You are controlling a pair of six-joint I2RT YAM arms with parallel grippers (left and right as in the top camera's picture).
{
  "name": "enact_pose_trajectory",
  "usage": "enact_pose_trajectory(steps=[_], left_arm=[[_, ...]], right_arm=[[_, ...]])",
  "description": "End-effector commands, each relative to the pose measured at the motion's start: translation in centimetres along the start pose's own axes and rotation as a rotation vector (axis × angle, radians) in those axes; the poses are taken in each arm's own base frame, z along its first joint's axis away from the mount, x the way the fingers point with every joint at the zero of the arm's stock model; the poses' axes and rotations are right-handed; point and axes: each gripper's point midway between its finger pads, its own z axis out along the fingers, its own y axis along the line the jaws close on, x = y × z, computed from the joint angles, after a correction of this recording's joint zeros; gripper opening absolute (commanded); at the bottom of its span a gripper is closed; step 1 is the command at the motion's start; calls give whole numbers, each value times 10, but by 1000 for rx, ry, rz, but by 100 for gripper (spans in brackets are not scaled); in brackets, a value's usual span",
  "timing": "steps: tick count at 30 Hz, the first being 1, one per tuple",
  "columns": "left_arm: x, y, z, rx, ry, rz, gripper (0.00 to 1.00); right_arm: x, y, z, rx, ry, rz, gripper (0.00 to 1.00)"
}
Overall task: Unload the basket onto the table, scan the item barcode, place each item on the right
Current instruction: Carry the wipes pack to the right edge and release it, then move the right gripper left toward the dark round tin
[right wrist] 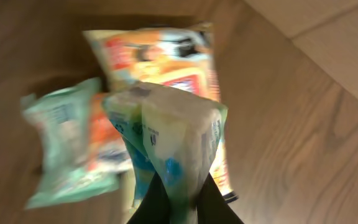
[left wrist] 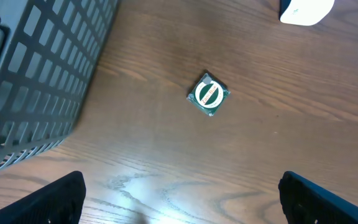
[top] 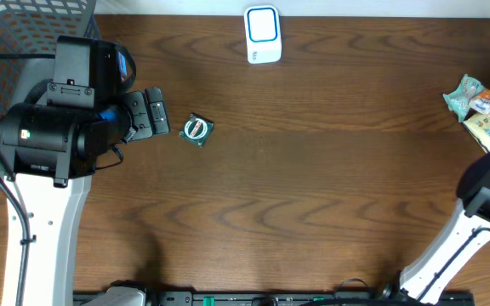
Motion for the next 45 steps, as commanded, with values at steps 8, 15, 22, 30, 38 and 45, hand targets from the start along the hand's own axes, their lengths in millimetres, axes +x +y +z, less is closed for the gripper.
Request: enact_pose_trajectory(steps=[8,15,22,30,38,45], left_arm=[[2,1,1,2,9,-5,98],[2,1,1,2,9,-5,98],[2,1,1,2,9,-5,98],[2,1,1,2,9,-5,98],[2,1,1,2,8,-5,98],[2,1,1,2,9,-5,98]], right_arm=[[22,-13,48,-118,97,28,9],[24,5,47,-183,97,19,60],[20,1,32,-191,90,21,99],[0,53,-72,-599,16,14,99],[53,163,-184,-1078,66,-245,99],[182,274,-256,-1282,-37,-897,92]])
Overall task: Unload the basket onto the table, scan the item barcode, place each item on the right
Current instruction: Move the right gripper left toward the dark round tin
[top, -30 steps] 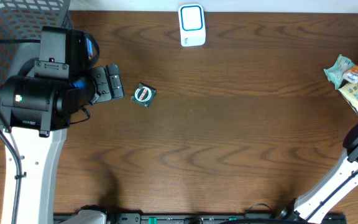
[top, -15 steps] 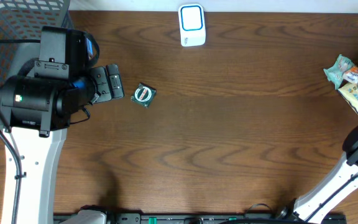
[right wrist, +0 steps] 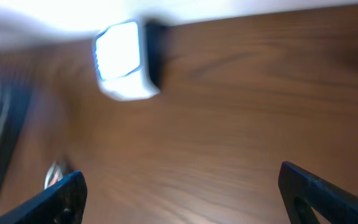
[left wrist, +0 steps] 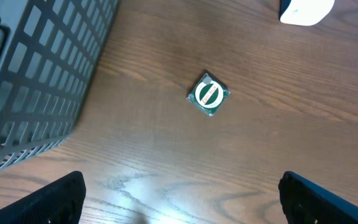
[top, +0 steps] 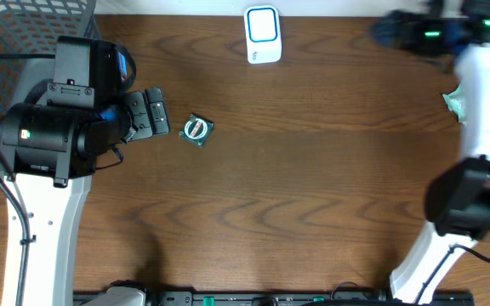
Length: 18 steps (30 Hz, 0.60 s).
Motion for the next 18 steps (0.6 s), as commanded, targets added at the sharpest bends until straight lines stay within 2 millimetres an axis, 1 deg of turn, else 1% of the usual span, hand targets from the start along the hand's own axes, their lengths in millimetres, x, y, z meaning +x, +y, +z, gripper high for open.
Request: enact_pose_trajectory(steps=[1,4,8,10,13,14,18], left_arm=[[2,1,1,2,8,-5,98],[2,1,1,2,8,-5,98],[2,1,1,2,8,-5,98],[2,1,1,2,8,-5,98],[2,1,1,2,8,-5,98],[2,1,1,2,8,-5,98],[2,1,1,2,8,-5,98]], right_arm=[[46,97,68,-199,135,-353,93],[80,145,108,-248,208,-433,92],[124,199,148,-311,281,-458,89],[138,214,167,-277,293,-421,87],[158,234,196,-187,289,-326,88],[167,243,204,-183,289,-328,88],[201,275,224,-213,310,-356,90]])
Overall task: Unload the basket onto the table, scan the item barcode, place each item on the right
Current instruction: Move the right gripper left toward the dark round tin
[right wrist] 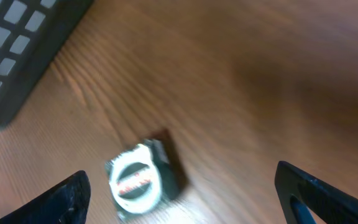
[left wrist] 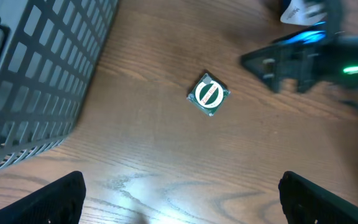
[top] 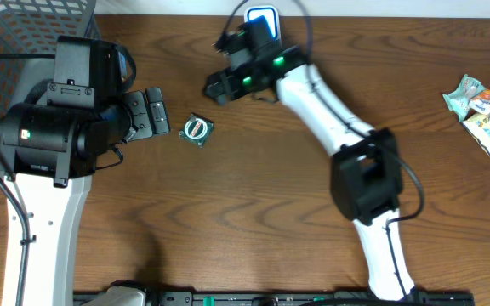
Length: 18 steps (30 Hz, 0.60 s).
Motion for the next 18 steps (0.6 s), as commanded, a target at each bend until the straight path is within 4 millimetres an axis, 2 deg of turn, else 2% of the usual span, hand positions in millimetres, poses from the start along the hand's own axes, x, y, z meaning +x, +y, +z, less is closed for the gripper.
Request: enact_pose_trajectory(steps=[1,4,7,9,14,18], left_arm=[[2,1,1,2,8,-5,98],[2,1,1,2,8,-5,98],[2,1,1,2,8,-5,98],[2,1,1,2,8,-5,98],[2,1,1,2,8,-5,98],[2,1,1,2,9,-5,98]], right_arm=[[17,15,31,44,33,70,91],[31,23,52,101,53,76,91],[39,25,64,175,47,140,80],[40,24,66,229,25,197,75],[40,25,67,323,-24,293,74],[55,20,67,402,-14,383,73]])
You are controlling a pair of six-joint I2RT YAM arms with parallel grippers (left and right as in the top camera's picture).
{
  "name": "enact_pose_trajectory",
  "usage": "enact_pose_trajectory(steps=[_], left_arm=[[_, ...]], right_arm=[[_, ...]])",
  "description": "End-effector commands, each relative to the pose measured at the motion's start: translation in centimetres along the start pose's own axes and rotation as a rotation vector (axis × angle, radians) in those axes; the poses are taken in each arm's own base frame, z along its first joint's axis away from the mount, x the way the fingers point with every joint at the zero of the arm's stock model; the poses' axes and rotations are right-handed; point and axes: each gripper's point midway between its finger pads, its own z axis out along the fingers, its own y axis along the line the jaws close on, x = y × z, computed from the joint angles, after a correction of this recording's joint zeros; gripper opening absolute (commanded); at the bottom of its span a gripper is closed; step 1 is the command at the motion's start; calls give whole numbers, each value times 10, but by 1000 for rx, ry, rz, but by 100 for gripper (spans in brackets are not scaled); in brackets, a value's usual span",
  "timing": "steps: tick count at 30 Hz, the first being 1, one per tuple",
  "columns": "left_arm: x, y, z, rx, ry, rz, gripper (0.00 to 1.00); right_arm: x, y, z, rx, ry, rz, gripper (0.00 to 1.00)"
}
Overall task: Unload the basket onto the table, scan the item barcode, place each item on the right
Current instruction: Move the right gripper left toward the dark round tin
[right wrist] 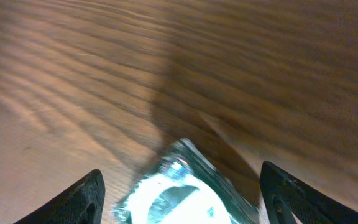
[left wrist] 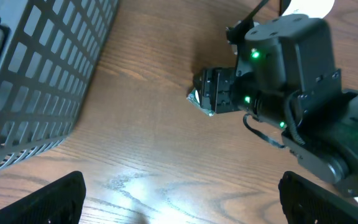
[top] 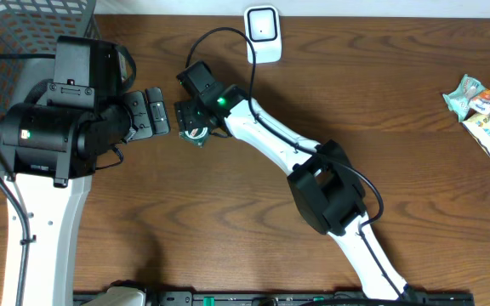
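Observation:
The item is a small green square packet (right wrist: 182,190) with a round white label, lying on the wooden table; only its edge (top: 197,138) shows in the overhead view. My right gripper (top: 190,121) is low over it and open, one finger (right wrist: 86,193) on each side and apart from it. In the left wrist view the right gripper hides nearly all of the packet (left wrist: 195,98). The white scanner (top: 263,32) stands at the back edge. My left gripper (top: 156,111) is open and holds nothing, just left of the packet.
A dark wire basket (top: 15,34) fills the back left corner, also seen as the basket (left wrist: 30,81) in the left wrist view. Several snack packets (top: 486,104) lie at the far right. The right arm (top: 287,153) stretches diagonally across the table's middle.
My right gripper was open near the scanner, above and right of the packet. Now it is down over the packet with a finger on each side. The left arm has not moved.
First my right gripper was shut on a pale snack packet over the pile at the far right. Then it was open and without the packet at the back right, facing the scanner. Later it was above the green packet, and now straddles it. The left arm stayed still.

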Motion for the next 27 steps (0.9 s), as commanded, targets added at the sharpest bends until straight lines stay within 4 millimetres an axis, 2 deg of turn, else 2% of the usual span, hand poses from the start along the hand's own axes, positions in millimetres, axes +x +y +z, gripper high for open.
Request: enact_pose_trajectory(steps=[1,3,5,13,17,22,27], left_arm=[[2,1,1,2,8,-5,97],[2,1,1,2,8,-5,98],[2,1,1,2,9,-5,98],[2,1,1,2,8,-5,98],[2,1,1,2,8,-5,98],[2,1,1,2,8,-5,98],[2,1,1,2,8,-5,98]], right_arm=[[7,-19,2,144,-29,170,74],[14,-25,1,187,-29,253,75],[16,-21,3,183,-31,282,76],[34,-6,19,171,-10,249,80],[47,-7,27,190,18,237,79],[48,-17,25,235,17,233,73],[56,-44,16,322,67,230,69]])
